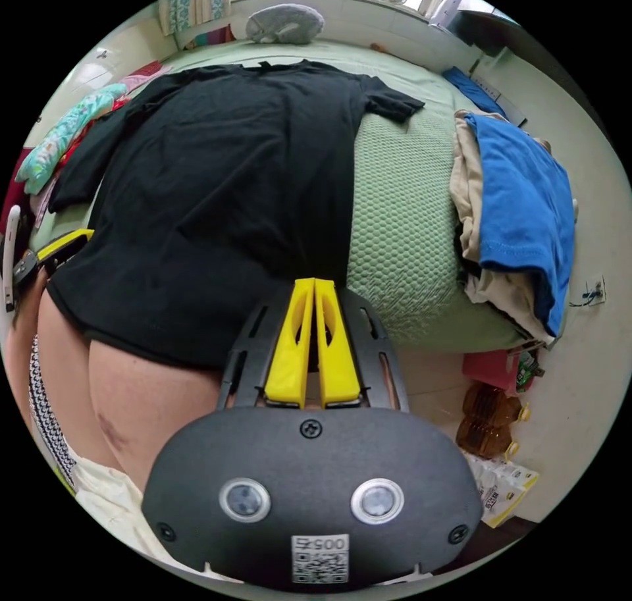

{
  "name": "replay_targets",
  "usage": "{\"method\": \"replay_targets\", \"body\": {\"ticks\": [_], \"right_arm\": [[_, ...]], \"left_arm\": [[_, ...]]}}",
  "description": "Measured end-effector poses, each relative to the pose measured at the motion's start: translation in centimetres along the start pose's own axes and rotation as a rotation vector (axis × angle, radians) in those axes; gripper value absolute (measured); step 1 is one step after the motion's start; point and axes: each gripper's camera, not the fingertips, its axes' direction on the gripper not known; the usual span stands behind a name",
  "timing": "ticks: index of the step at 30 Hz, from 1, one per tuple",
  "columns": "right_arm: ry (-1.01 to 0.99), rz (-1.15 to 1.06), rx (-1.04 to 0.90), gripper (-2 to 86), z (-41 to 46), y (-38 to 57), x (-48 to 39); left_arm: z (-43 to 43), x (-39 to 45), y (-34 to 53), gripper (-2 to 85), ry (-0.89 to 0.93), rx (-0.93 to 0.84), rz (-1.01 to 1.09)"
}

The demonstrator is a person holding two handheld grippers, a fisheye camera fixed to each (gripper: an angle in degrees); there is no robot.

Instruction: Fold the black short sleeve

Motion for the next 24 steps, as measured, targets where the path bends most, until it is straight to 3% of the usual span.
{"method": "replay_targets", "body": {"ticks": [3, 6, 10, 15, 24], "right_arm": [[-0.046, 0.11, -0.064, -0.9, -2.1, 0.1, 0.7], [-0.188, 0.146, 0.152, -1.0, -7.1, 1.6, -2.2], [-0.102, 0.165, 0.264, -1.0, -9.3, 3.0, -8.6], [-0.017, 0.103, 0.165, -0.9, -5.9, 5.1, -11.2], [-0.061, 0.078, 0.168, -0.9, -5.5, 6.1, -11.1]], "left_arm": [[-1.9, 1.4, -0.2, -0.6, -0.015, -0.119, -0.075], [-5.8, 5.1, 0.9, -0.7, 0.058, 0.048, -0.058], [-6.1, 9.7, 2.8, -0.7, 0.135, 0.074, -0.053], [-5.0, 11.3, 4.6, -0.6, 0.094, 0.033, -0.127], [-4.5, 13.5, 6.4, -0.6, 0.034, 0.039, -0.096]]}}
